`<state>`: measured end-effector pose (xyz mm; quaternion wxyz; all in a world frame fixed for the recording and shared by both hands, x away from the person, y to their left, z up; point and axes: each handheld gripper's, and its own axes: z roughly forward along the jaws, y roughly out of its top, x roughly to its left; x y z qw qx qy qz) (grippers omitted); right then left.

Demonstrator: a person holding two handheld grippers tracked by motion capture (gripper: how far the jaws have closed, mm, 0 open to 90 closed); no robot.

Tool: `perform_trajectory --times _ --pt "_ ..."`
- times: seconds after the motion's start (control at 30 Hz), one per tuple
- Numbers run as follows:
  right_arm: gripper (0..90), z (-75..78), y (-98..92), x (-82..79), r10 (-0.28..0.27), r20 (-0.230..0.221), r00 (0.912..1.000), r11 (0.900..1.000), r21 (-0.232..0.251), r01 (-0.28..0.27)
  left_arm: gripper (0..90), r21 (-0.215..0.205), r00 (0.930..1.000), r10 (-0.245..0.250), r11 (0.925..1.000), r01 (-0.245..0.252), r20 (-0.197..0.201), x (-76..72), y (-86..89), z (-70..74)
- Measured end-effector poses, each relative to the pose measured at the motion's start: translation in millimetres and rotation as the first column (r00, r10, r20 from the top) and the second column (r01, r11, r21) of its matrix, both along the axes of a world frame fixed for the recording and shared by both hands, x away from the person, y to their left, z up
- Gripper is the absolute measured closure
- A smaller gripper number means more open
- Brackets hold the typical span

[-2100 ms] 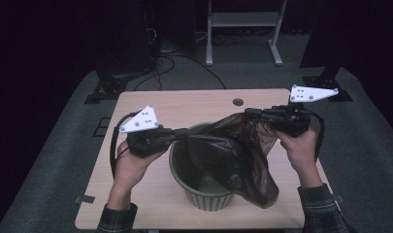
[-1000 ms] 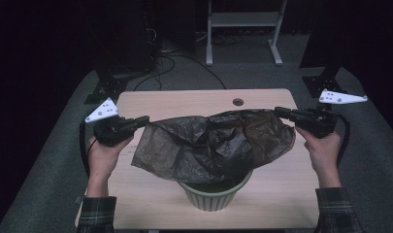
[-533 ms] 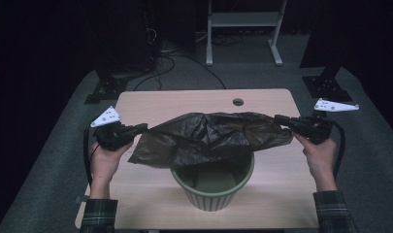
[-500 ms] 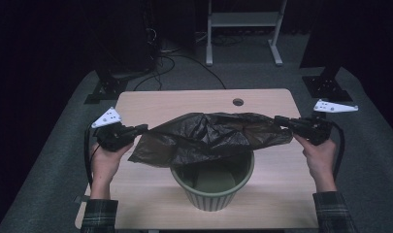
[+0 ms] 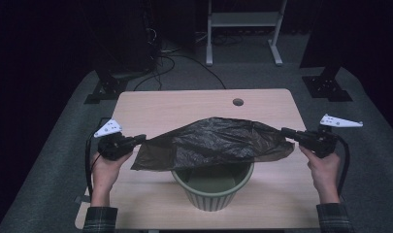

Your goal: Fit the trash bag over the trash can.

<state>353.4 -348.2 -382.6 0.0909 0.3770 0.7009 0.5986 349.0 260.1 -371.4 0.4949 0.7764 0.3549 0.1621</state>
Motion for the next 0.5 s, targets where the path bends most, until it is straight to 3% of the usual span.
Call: perform_trajectory --times 0.27,0.37,0.4,0.5 --pt "90.0 -8.3 2.3 -4.2 0.002 -0.008 1.0 0.999 -0.035 -0.002 89.8 0.013 1.0 -0.002 0.9999 0.002 -0.008 -2.1 -0.4 -8.7" --pt "87.1 -10.5 1.7 -3.8 0.009 -0.012 0.9999 1.0 -0.025 -0.009 89.5 -0.023 0.9999 -0.01 0.9997 0.01 -0.005 -1.8 1.0 -8.6" --pt "80.6 -10.0 1.4 -4.0 -0.001 -0.007 1.0 1.0 -0.018 0.001 85.2 -0.038 0.9999 -0.016 0.9992 0.016 0.003 -2.5 1.3 -6.8" --pt "76.9 -5.5 -2.1 -4.9 -0.01 0.006 0.9999 1.0 -0.005 0.01 76.7 -0.057 0.9995 -0.016 0.9982 0.017 0.029 -5.4 4.2 1.7"
